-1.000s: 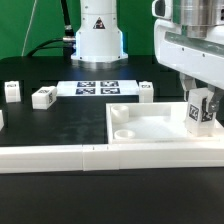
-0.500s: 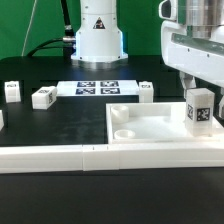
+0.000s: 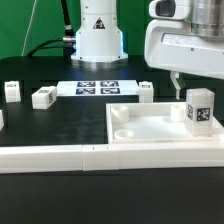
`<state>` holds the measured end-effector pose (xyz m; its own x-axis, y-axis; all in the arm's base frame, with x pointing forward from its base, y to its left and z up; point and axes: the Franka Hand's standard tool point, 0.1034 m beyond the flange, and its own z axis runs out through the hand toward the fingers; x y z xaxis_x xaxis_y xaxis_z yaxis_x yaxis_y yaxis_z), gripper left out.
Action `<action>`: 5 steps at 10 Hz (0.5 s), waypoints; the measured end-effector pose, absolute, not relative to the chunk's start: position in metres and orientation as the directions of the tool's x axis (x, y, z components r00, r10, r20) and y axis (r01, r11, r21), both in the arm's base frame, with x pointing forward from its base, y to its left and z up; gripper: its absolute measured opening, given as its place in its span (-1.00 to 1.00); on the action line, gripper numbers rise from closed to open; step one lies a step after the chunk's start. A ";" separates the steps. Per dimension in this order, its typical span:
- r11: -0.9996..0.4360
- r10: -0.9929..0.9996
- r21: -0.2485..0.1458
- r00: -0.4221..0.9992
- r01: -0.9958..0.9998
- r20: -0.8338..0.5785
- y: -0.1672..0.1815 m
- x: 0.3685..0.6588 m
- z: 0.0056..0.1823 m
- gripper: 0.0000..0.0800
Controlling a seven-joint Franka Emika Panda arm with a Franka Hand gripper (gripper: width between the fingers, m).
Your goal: Assemble one leg
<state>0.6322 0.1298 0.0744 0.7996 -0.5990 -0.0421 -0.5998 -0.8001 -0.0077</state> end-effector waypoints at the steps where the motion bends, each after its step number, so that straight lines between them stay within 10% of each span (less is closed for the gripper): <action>1: -0.873 -0.486 -0.013 0.873 -0.487 -0.038 0.128 0.633 0.075 0.62; 5: -0.996 -0.088 0.020 0.996 -0.088 -0.021 0.130 0.638 0.082 0.62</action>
Offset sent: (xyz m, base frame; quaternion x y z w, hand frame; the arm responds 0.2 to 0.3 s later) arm 0.0077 0.0064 0.0108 -0.0599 0.0242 -0.2309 0.9708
